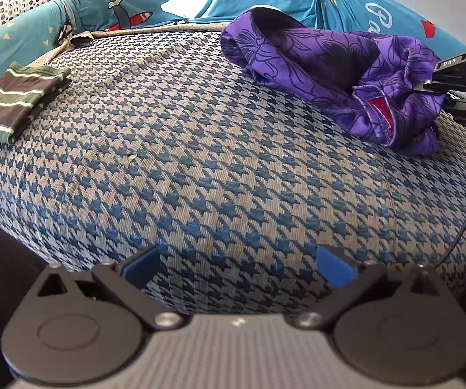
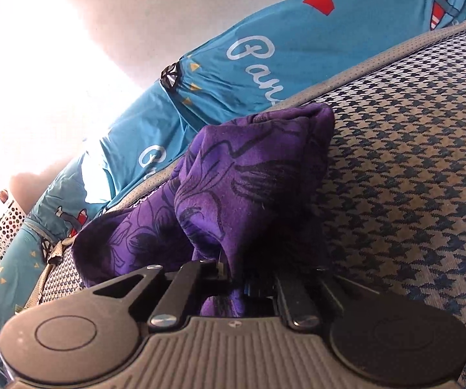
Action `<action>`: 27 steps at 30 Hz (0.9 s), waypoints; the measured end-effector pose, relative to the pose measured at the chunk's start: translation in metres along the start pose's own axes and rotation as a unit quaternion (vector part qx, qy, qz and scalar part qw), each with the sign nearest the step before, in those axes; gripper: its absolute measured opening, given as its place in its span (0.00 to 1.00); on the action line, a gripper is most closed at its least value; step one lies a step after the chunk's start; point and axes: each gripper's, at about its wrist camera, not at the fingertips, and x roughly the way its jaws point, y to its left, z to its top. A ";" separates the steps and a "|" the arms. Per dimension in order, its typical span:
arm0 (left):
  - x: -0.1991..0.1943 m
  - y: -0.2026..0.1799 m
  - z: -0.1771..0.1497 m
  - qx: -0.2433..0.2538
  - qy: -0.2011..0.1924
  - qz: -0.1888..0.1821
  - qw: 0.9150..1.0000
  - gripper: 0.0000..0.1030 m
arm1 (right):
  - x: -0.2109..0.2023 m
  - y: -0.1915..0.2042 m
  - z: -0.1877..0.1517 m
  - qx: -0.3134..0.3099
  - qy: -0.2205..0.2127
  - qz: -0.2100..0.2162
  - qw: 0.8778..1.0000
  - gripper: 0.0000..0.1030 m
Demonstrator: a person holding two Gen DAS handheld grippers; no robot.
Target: Fold clothes
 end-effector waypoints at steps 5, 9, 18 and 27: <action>0.003 -0.003 0.002 0.002 -0.001 -0.005 1.000 1.00 | -0.017 -0.011 0.008 0.014 -0.027 -0.013 0.999 0.07; 0.008 -0.004 0.004 -0.003 0.003 -0.014 1.000 1.00 | -0.031 -0.025 0.014 0.030 -0.046 -0.024 0.998 0.07; 0.020 -0.013 0.006 0.003 0.015 -0.036 0.999 1.00 | -0.053 -0.058 0.040 0.056 -0.088 -0.094 0.990 0.07; 0.026 -0.012 0.007 -0.002 0.018 -0.046 0.999 1.00 | -0.057 -0.076 0.065 0.032 -0.104 -0.167 0.980 0.07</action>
